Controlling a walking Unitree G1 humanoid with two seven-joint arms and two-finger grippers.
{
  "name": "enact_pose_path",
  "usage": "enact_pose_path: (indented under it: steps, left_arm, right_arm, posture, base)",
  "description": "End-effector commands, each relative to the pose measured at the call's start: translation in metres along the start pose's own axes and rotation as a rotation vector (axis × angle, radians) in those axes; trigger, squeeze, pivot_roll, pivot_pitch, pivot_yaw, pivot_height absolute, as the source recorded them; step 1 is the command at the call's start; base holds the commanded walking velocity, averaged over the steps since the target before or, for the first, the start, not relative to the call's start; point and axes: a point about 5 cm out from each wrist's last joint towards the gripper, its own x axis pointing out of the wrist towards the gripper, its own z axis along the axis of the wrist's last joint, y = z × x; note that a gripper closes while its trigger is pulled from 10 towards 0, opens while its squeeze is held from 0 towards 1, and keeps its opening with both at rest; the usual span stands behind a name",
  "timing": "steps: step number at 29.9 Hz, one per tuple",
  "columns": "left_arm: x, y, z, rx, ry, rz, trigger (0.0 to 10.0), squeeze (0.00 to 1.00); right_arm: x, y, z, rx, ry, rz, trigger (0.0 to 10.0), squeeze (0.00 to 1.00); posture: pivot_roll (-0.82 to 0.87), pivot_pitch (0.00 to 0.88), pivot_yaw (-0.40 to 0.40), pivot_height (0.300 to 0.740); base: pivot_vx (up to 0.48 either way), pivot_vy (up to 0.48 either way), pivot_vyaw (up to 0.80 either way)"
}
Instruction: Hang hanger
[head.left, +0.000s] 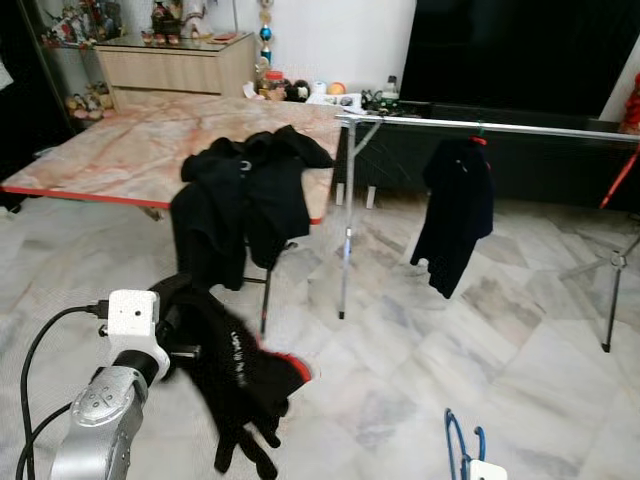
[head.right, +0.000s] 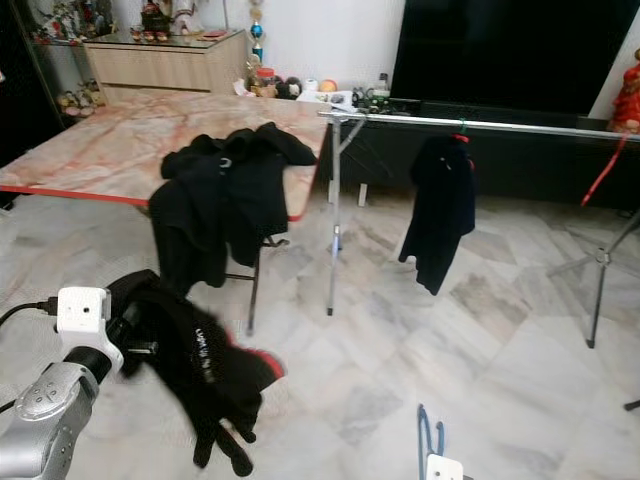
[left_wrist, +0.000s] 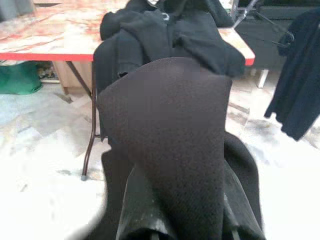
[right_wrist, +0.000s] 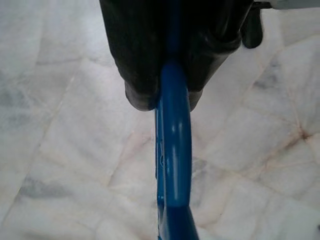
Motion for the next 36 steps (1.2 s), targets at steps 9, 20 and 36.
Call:
enact_pose_path:
  steps: [9, 20, 36]
  left_arm:
    - [0.0032, -0.0013, 0.0096, 0.002, -0.039, -0.005, 10.0, 0.00]
    - [0.0020, -0.0024, 0.0117, 0.012, -0.053, -0.019, 10.0, 0.00]
    - [0.0004, -0.0037, 0.0132, -0.017, -0.059, -0.048, 10.0, 0.00]
  right_arm:
    - [-0.0005, 0.0006, -0.0029, 0.005, 0.012, 0.007, 10.0, 0.00]
    - [-0.0003, 0.0015, -0.0019, 0.006, 0.011, 0.009, 10.0, 0.00]
    - [-0.0003, 0.0016, -0.0024, 0.002, 0.014, 0.013, 10.0, 0.00]
  posture:
    - [0.15, 0.031, 0.009, 0.740]
    - [0.15, 0.042, 0.005, 0.740]
    - [0.16, 0.045, 0.003, 0.740]
  base:
    - [0.000, 0.480, 0.00]
    - [0.000, 0.245, 0.00]
    - [0.097, 0.000, 0.00]
